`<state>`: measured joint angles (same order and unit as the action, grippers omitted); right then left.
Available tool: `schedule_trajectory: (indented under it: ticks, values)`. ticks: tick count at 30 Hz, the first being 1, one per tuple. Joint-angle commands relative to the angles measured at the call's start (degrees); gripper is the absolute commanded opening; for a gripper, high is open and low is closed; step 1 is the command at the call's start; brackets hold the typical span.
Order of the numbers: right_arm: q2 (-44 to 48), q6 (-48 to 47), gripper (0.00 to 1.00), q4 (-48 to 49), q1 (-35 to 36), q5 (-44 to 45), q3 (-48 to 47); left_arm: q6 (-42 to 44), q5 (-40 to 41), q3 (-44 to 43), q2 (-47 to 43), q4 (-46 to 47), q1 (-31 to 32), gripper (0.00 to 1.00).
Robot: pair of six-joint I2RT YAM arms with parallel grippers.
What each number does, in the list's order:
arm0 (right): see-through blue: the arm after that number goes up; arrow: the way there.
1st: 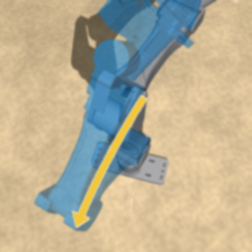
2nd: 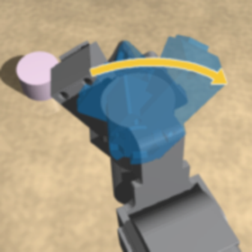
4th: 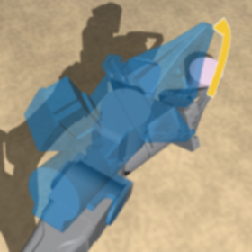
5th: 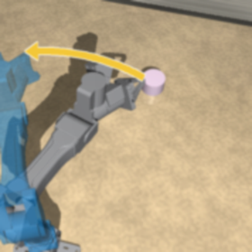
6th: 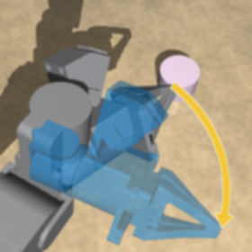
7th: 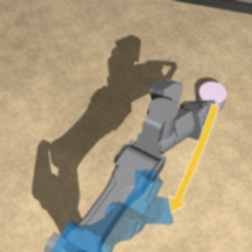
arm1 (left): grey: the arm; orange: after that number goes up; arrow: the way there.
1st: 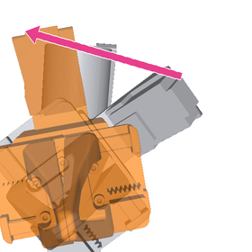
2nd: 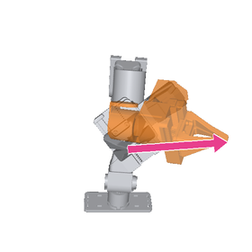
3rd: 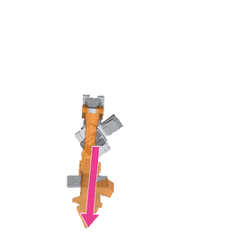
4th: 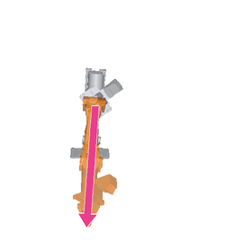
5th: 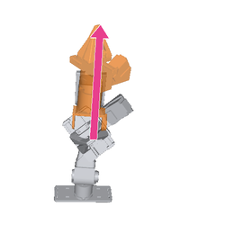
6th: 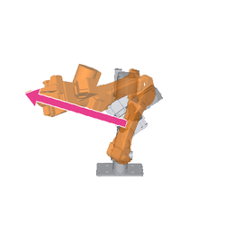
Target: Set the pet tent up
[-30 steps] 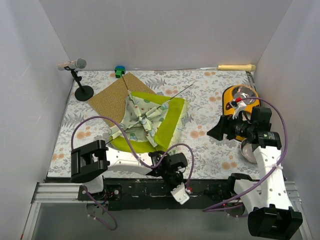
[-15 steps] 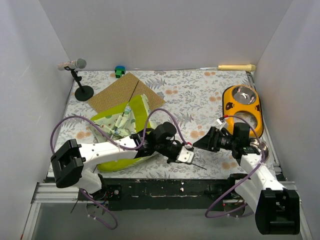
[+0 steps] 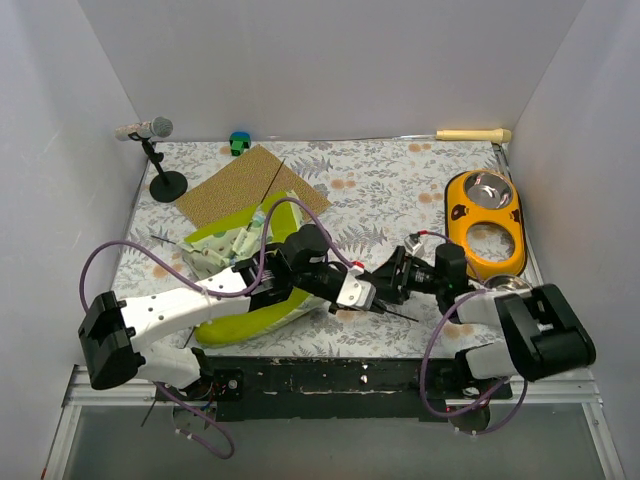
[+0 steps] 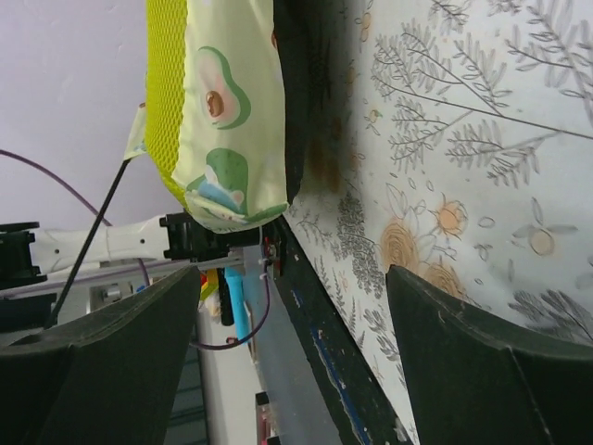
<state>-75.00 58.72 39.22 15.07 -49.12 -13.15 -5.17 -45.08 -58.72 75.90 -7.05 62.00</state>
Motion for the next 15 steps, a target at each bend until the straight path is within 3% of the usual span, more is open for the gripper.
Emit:
schedule_trajectory:
  ticks: [1,4,9,15]
  values:
    - [-10.8,12.5,0.89,26.6,5.1,0.3,-4.2,-1.2,-1.9,-4.0,-2.7,0.5,-1.4,0.0]
    - [-18.6,20.0,0.9,40.4,8.2,-0.3,-7.7,-2.0,-1.9,-5.4,-2.5,0.5,-2.4,0.0]
    - [-28.1,27.8,0.91,51.0,11.1,1.2,-12.1,-2.6,-1.4,-6.9,-2.0,1.2,-3.5,0.0]
    - [-30.0,29.7,0.89,50.0,14.2,3.0,-12.2,-3.1,-1.1,-8.0,-1.5,2.0,-4.8,0.0]
